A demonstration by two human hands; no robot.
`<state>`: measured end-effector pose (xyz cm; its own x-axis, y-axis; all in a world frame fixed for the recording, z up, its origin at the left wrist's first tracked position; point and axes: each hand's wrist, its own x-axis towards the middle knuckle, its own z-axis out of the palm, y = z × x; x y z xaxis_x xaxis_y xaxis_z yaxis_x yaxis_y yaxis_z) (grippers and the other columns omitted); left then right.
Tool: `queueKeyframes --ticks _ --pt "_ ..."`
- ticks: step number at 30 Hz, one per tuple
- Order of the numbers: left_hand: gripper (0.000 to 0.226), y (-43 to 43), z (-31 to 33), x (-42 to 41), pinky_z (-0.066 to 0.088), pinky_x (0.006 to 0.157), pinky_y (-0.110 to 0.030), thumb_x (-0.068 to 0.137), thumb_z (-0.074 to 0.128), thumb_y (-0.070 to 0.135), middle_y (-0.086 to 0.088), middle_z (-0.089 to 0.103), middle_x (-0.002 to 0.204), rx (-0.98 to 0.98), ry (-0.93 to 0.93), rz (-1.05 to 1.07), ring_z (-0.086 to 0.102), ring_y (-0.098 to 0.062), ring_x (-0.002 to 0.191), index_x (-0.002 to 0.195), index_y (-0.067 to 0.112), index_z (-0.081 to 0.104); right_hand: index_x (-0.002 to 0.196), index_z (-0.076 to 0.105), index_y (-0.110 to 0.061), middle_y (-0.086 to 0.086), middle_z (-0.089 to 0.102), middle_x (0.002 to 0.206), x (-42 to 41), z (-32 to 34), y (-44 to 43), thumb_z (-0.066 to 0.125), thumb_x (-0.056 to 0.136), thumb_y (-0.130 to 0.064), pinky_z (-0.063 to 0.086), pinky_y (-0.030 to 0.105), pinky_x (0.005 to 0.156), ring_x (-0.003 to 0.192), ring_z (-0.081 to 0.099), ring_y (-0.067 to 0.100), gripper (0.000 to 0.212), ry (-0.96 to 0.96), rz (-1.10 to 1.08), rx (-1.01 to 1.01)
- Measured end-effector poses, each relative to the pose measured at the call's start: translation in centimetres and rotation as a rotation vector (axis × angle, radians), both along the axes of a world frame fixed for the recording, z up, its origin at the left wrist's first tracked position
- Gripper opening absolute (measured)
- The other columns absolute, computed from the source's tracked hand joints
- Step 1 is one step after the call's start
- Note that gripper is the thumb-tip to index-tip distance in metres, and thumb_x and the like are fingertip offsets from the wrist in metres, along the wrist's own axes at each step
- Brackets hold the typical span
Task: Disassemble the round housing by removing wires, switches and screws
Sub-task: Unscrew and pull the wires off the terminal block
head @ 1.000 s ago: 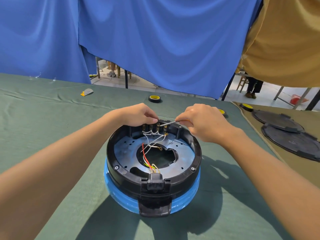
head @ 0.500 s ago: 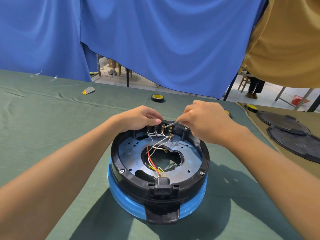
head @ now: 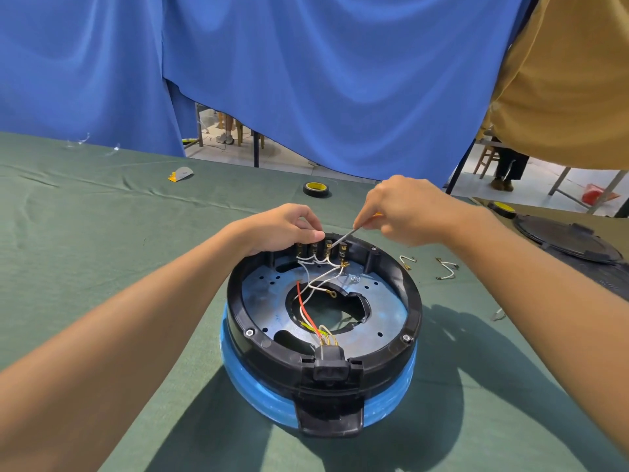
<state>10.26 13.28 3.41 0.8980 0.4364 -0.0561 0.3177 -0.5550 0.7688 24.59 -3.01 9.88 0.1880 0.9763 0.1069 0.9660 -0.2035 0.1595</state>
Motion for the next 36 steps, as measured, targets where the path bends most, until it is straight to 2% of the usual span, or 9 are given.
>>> queueKeyframes --ticks 5,10,13,16,19,22,25,29,36 --pt "0.022 -0.1 0.1 -0.1 0.04 0.083 -0.026 0.096 0.061 0.032 0.001 0.065 0.119 0.009 0.004 -0.004 0.058 -0.007 0.101 0.114 0.02 0.059 0.1 0.076 -0.028 -0.021 0.062 0.08 1.5 0.8 1.4 0.061 0.09 -0.008 0.048 0.026 0.077 0.094 0.06 0.01 0.027 0.236 0.013 -0.091" --pt "0.021 -0.2 0.1 -0.1 0.041 0.077 -0.02 0.096 0.061 0.029 0.005 0.067 0.11 0.005 -0.018 0.008 0.059 -0.004 0.093 0.113 0.018 0.06 0.101 0.076 -0.028 -0.024 0.062 0.076 1.9 0.9 1.6 0.061 0.091 -0.011 0.045 0.015 0.068 0.083 0.059 0.001 0.025 0.262 0.024 -0.089" --pt "0.021 -0.3 0.1 -0.2 0.042 0.077 -0.022 0.096 0.062 0.029 0.005 0.068 0.108 0.009 -0.028 0.004 0.059 -0.005 0.091 0.113 0.017 0.06 0.107 0.072 -0.038 -0.015 0.065 0.096 1.0 0.1 0.2 0.057 0.095 -0.018 0.043 0.029 0.073 0.1 0.058 0.014 0.028 0.12 0.036 -0.038" --pt "0.02 -0.2 0.0 -0.2 0.042 0.08 -0.026 0.096 0.061 0.029 0.003 0.068 0.109 0.021 -0.024 -0.005 0.059 -0.006 0.09 0.113 0.018 0.06 0.115 0.067 -0.043 -0.011 0.066 0.108 -0.4 -1.3 -1.6 0.051 0.097 -0.023 0.041 0.03 0.07 0.101 0.055 0.02 0.031 -0.186 0.097 0.088" --pt "0.021 -0.2 0.1 -0.1 0.044 0.09 -0.028 0.097 0.06 0.029 0.0 0.068 0.112 0.049 -0.018 -0.023 0.061 -0.011 0.098 0.115 0.019 0.064 0.11 0.07 -0.032 -0.004 0.066 0.102 -1.6 -2.8 -3.0 0.053 0.087 -0.013 0.033 0.03 0.066 0.091 0.053 0.024 0.034 -0.413 0.171 0.162" --pt "0.024 -0.2 0.1 -0.1 0.043 0.094 -0.026 0.098 0.059 0.028 0.001 0.068 0.114 0.061 -0.014 -0.033 0.062 -0.009 0.102 0.118 0.02 0.066 0.103 0.072 -0.02 0.004 0.068 0.095 -2.0 -3.5 -3.8 0.056 0.085 -0.012 0.034 0.031 0.064 0.084 0.054 0.025 0.025 -0.451 0.184 0.181" --pt "0.026 -0.3 0.2 -0.1 0.044 0.089 -0.022 0.097 0.059 0.029 0.001 0.069 0.113 0.064 -0.008 -0.035 0.061 -0.003 0.099 0.121 0.02 0.066 0.106 0.072 -0.024 0.001 0.067 0.099 -1.7 -3.3 -3.4 0.054 0.086 -0.013 0.029 0.031 0.066 0.088 0.052 0.024 0.029 -0.437 0.186 0.179" --pt "0.028 -0.3 0.2 -0.1 0.045 0.101 -0.031 0.097 0.058 0.028 0.0 0.069 0.114 0.066 -0.002 -0.036 0.063 -0.012 0.106 0.123 0.019 0.067 0.116 0.068 -0.039 -0.007 0.066 0.107 -0.9 -2.1 -1.8 0.049 0.09 -0.01 0.023 0.033 0.068 0.091 0.045 0.022 0.044 -0.378 0.189 0.156" --pt "0.029 -0.2 0.3 -0.1 0.043 0.107 -0.036 0.097 0.058 0.029 0.002 0.069 0.116 0.068 0.01 -0.042 0.062 -0.013 0.11 0.124 0.021 0.067 0.108 0.073 -0.032 -0.01 0.068 0.107 1.4 0.0 1.1 0.055 0.091 -0.004 0.038 0.036 0.086 0.101 0.048 0.012 0.038 -0.021 0.142 -0.031"
